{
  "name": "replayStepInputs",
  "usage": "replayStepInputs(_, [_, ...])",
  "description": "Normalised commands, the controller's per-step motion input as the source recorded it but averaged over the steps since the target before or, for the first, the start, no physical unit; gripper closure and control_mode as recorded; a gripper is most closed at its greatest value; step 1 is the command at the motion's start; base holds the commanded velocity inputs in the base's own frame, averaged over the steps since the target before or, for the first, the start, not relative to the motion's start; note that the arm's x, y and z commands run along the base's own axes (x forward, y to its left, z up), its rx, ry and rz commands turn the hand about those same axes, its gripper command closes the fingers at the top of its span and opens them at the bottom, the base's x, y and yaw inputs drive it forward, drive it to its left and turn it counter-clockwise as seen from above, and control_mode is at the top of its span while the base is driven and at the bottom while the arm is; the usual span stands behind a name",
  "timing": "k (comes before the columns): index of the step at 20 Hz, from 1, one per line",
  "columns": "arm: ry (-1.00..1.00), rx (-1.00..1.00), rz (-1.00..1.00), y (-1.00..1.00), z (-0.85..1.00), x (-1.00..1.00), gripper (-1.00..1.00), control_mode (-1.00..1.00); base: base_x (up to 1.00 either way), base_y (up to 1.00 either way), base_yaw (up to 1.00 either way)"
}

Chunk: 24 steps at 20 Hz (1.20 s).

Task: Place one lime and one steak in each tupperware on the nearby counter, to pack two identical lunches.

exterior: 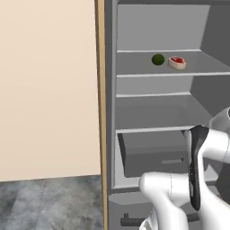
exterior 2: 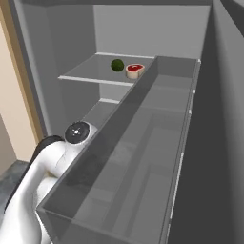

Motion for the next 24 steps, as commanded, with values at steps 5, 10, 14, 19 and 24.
replayStepInputs(5, [-0.27, -0.1, 0.0, -0.03, 1.0, -0.22, -1.0, -1.0, 0.0, 0.0, 0.0])
replayStepInputs(10, [-0.19, 0.0, 0.01, 0.0, 1.0, 0.02, -1.0, -1.0, 0.0, 0.0, 0.0])
replayStepInputs(14, [-0.02, 0.0, 0.0, 0.0, 1.0, 0.1, -1.0, -1.0, 0.0, 0.0, 0.0])
replayStepInputs(19, [0.13, 0.0, 0.0, 0.0, 1.0, 0.01, -1.0, -1.0, 0.0, 0.0, 0.0])
replayStepInputs(24, [0.38, 0.01, 0.01, 0.0, 0.94, 0.35, -1.0, -1.0, 0.0, 0.0, 0.0])
